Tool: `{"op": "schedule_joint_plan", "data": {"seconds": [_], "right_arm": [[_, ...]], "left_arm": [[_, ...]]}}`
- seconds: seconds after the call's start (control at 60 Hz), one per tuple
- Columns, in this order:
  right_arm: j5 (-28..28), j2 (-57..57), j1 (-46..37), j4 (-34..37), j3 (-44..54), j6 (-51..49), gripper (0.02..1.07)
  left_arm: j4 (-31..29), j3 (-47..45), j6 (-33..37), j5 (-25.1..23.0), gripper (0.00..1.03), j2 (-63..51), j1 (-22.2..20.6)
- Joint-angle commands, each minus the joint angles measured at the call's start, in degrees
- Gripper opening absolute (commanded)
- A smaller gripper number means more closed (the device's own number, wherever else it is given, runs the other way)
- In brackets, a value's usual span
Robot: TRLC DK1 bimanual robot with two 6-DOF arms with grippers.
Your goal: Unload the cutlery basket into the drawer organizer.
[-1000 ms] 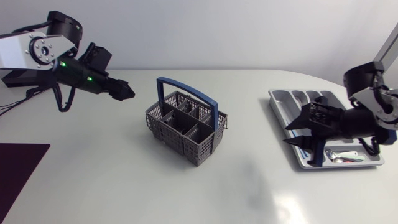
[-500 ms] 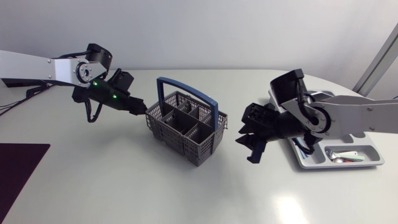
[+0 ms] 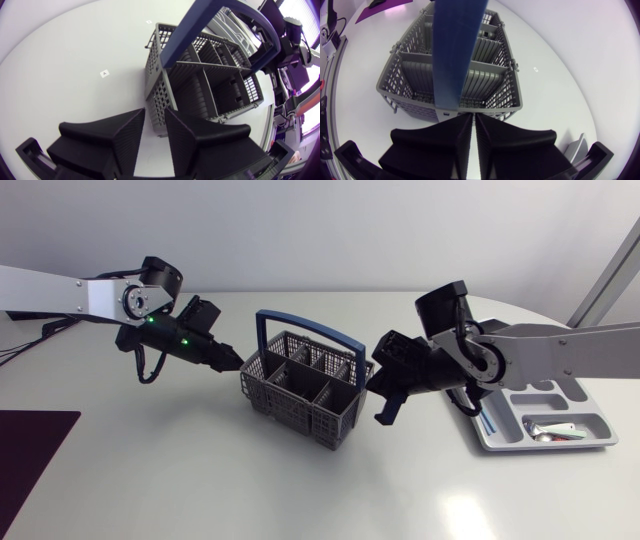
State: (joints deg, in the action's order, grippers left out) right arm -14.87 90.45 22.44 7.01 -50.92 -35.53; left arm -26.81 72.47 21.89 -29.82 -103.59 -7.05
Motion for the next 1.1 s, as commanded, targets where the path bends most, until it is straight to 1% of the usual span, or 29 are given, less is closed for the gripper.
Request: {"op": "schedule_joint_plan", "data": {"seconds": [0.0,0.167,0.283,0.55,0.75,0.95,1.083], "right_arm": [[-0.33,0.69,-0.11,-1.03,-0.41,1.69,0.12],[-0.95,-0.19,-1.25,-1.12,0.82,1.60,0.12],[-1.30,-0.10,-1.61,-1.12,0.82,1.60,0.12],[-1.21,1.21,-0.38,-1.03,-1.29,2.13,0.12],[-1.12,3.24,1.12,-1.03,-3.84,3.10,0.12],[-0.95,5.70,1.29,-0.15,-8.06,3.62,0.12],[-0.77,6.58,1.29,0.20,-9.11,3.80,0.12]], "left_arm": [[-2.20,-3.12,3.16,-2.08,0.32,2.60,-2.53],[-4.92,-7.34,6.06,-2.08,0.32,6.65,-5.70],[-5.27,-9.98,6.67,-2.08,0.32,9.64,-6.40],[-6.24,-13.23,7.73,-2.17,0.32,14.03,-4.55],[-6.24,-13.14,7.91,-2.43,0.32,14.56,-2.44],[-6.33,-12.09,8.17,-2.52,0.32,14.29,-2.36],[-6.24,-11.21,7.99,-2.52,0.32,13.50,-2.79]]}}
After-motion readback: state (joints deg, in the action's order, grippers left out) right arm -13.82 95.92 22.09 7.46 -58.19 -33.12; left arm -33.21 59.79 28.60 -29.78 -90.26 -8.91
